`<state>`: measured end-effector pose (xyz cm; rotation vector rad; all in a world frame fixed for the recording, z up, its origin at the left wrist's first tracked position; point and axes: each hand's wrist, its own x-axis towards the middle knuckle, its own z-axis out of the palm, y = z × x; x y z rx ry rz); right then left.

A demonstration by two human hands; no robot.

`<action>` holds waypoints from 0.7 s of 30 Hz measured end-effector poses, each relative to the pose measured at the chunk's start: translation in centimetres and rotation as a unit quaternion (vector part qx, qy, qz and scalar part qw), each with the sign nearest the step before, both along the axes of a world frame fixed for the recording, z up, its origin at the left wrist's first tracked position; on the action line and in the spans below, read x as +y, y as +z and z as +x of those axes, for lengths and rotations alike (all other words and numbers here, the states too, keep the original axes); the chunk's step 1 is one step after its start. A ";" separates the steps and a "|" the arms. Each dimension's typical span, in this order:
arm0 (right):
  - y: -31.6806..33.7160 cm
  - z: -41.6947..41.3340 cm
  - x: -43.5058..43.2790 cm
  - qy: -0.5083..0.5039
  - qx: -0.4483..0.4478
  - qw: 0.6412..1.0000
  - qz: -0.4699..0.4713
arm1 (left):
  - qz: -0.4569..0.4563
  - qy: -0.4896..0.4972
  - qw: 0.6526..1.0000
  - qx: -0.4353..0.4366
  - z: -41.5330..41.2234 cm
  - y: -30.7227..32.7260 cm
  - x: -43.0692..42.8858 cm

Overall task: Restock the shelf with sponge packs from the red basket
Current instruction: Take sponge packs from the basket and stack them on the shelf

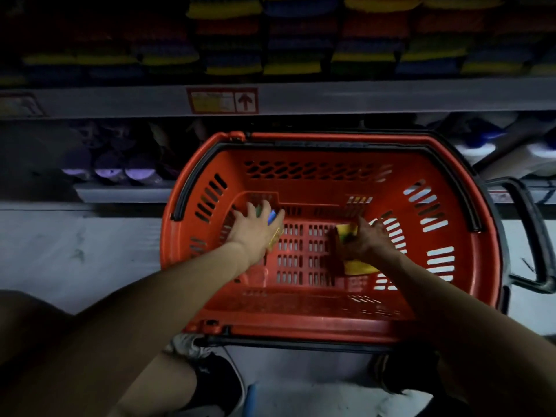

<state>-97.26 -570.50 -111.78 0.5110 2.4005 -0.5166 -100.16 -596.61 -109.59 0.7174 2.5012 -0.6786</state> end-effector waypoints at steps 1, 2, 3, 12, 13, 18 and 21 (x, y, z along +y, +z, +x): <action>-0.3 0.2 0.0 -0.005 0.000 1.000 -0.002 | 0.021 0.032 0.999 -0.008 -0.1 -0.3 0.0; -0.7 0.4 -0.1 -0.011 -0.003 1.000 -0.006 | 0.045 0.065 0.997 -0.013 -0.1 -0.5 0.1; -1.1 0.5 -0.1 -0.017 -0.007 1.000 -0.013 | 0.065 0.094 0.993 -0.017 -0.2 -0.7 0.0; -1.9 0.2 -0.6 0.008 -0.024 1.000 0.002 | 0.161 0.190 0.968 -0.038 -1.2 -1.1 -0.2; -1.6 0.1 -0.7 0.009 -0.019 1.000 -0.003 | 0.172 0.196 0.965 -0.041 -1.2 -1.0 -0.2; 1.9 -0.9 -1.5 -0.023 0.019 0.999 -0.029 | 0.211 0.188 0.959 -0.024 0.1 1.7 -0.3; 5.8 -1.1 -2.0 -0.035 0.054 0.994 -0.084 | 0.263 0.183 0.947 -0.001 1.4 4.9 -0.8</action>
